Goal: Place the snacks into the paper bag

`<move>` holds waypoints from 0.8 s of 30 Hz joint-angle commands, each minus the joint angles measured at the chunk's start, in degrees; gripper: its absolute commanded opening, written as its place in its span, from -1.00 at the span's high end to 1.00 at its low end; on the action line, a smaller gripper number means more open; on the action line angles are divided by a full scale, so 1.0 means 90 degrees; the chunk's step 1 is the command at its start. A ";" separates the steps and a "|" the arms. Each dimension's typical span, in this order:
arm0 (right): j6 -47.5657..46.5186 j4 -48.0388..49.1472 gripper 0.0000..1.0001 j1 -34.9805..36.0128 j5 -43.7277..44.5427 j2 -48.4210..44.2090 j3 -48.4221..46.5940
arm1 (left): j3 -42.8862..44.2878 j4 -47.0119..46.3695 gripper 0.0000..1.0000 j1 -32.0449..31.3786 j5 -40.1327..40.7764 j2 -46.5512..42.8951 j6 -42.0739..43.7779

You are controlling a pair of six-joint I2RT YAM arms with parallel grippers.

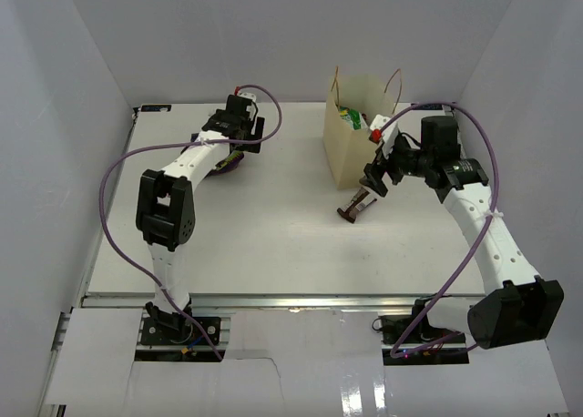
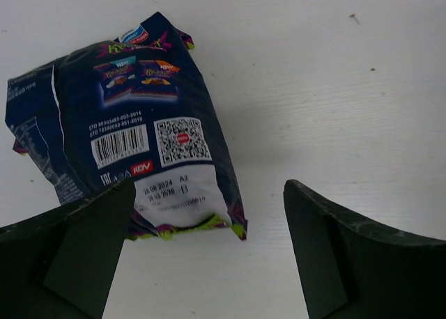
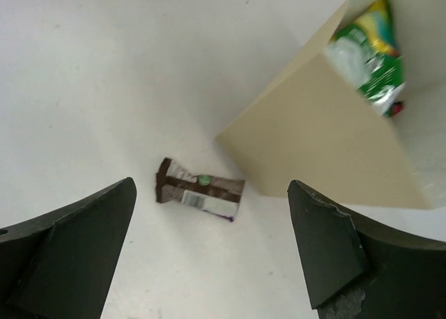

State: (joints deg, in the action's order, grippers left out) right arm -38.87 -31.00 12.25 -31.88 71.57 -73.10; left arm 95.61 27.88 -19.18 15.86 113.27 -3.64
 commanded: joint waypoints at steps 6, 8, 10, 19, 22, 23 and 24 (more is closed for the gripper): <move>0.0237 -0.0227 -0.90 -0.0355 -0.0608 -0.0472 0.0856 | 0.0930 0.0691 -0.96 -0.0027 0.1323 0.0851 0.1049; 0.0286 -0.0217 -0.90 -0.0394 -0.0657 -0.0472 0.0886 | 0.0735 0.0798 -0.96 -0.0047 0.1567 0.0958 0.1029; 0.0354 -0.0217 -0.90 -0.0443 -0.0725 -0.0452 0.0886 | 0.0374 0.0818 -0.96 -0.0047 0.1704 0.0988 0.0942; 0.0452 -0.0207 -0.89 -0.0473 -0.0784 -0.0462 0.0837 | -0.0087 0.0818 -0.02 -0.0047 0.1520 0.1027 0.0463; 0.0462 -0.0217 -0.89 -0.0492 -0.0774 -0.0579 0.0896 | -0.0009 0.0818 0.48 -0.0047 0.1364 0.0833 0.0239; 0.0471 -0.0217 -0.89 -0.0492 -0.0765 -0.0608 0.0915 | 0.0030 0.0818 0.52 -0.0047 0.1324 0.0755 0.0200; 0.0481 -0.0227 -0.89 -0.0502 -0.0755 -0.0647 0.0954 | 0.0060 0.0828 0.58 -0.0047 0.1276 0.0657 0.0180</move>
State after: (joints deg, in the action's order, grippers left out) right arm -35.29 -34.04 8.19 -37.58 68.12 -64.86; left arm 95.61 33.01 -19.86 30.65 122.37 0.75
